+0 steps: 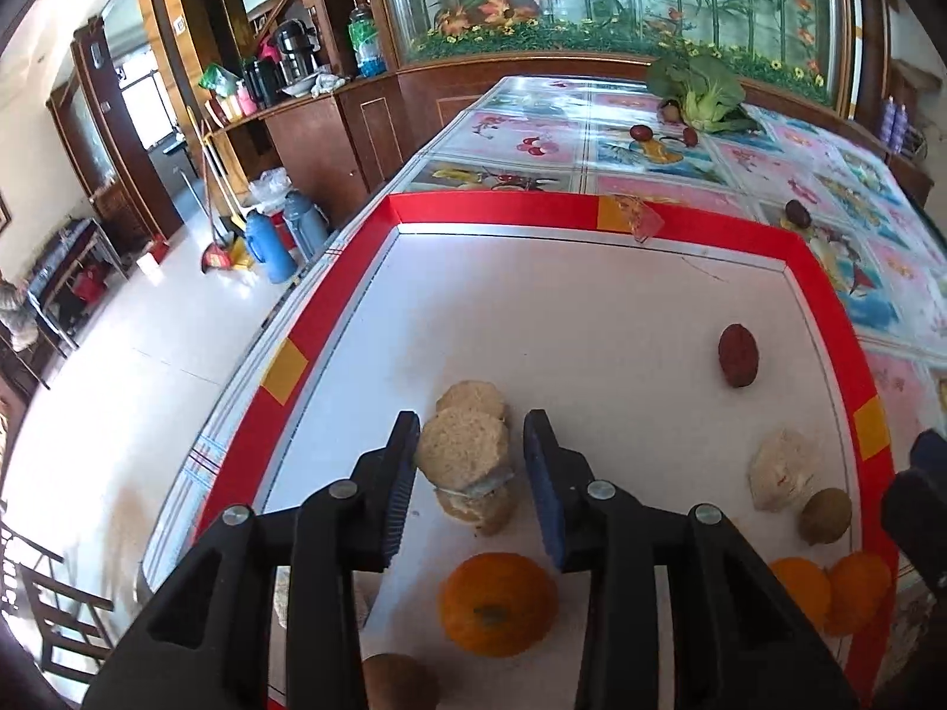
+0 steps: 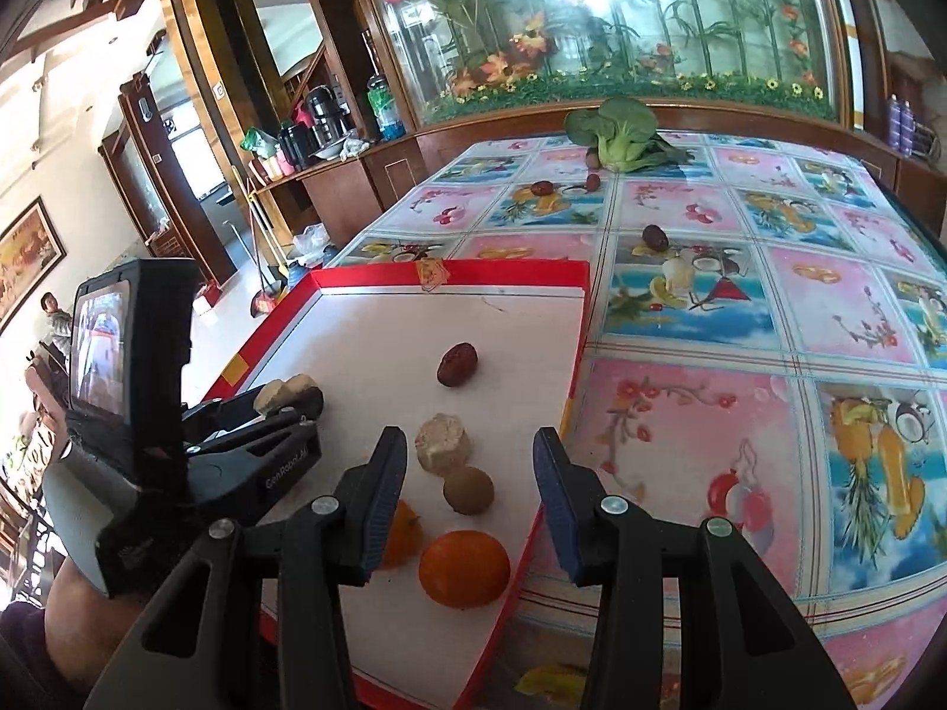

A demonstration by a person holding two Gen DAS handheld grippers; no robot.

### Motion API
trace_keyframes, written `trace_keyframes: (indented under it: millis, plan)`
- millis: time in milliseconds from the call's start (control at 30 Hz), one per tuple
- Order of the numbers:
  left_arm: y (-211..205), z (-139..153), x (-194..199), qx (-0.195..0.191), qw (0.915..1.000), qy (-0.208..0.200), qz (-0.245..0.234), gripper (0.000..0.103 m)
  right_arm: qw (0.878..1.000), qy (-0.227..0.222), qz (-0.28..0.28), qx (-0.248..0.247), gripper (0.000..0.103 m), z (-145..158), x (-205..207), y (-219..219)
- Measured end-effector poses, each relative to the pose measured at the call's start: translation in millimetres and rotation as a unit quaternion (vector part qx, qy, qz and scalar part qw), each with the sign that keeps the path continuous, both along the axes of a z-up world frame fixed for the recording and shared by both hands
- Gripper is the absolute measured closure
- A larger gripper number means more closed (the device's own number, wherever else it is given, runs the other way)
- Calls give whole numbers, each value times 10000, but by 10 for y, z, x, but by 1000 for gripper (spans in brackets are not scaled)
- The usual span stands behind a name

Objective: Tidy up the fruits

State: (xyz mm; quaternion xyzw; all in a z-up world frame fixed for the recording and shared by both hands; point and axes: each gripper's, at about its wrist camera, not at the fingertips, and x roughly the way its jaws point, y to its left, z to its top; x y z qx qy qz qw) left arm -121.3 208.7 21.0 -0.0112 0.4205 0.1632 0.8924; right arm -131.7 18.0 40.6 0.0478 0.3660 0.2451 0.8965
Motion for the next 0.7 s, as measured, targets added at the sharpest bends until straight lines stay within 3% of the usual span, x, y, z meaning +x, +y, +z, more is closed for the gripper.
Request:
trace_keyframes:
  millis: [33,133,200,233,400,533,700]
  plan:
    - [5,6,-24,-81,10000,-25,-52,60,10000,-20,16,-14,59,-2,-33,2]
    - [-36,130,-198,46,9991,-412,8,37,9996,-215,44,-173,59,16,-154,51]
    - [-113,265,-343,373,9968,-704,73,8,9991,-343,80,-239,59,57,-233,76]
    - [-164,345,-432,570,9943,-893,127,4,9988,-406,78,-271,59,81,-267,85]
    - [-309,657,-830,906,9859,-1396,159,0,9972,-706,-36,-236,58,223,-468,9]
    - [-391,829,-1136,1143,9805,-1590,161,0,9952,-958,-183,-31,42,385,-705,-121]
    - [-483,1004,-1565,1202,9775,-1728,109,0,9935,-1108,-231,147,39,540,-1006,-226]
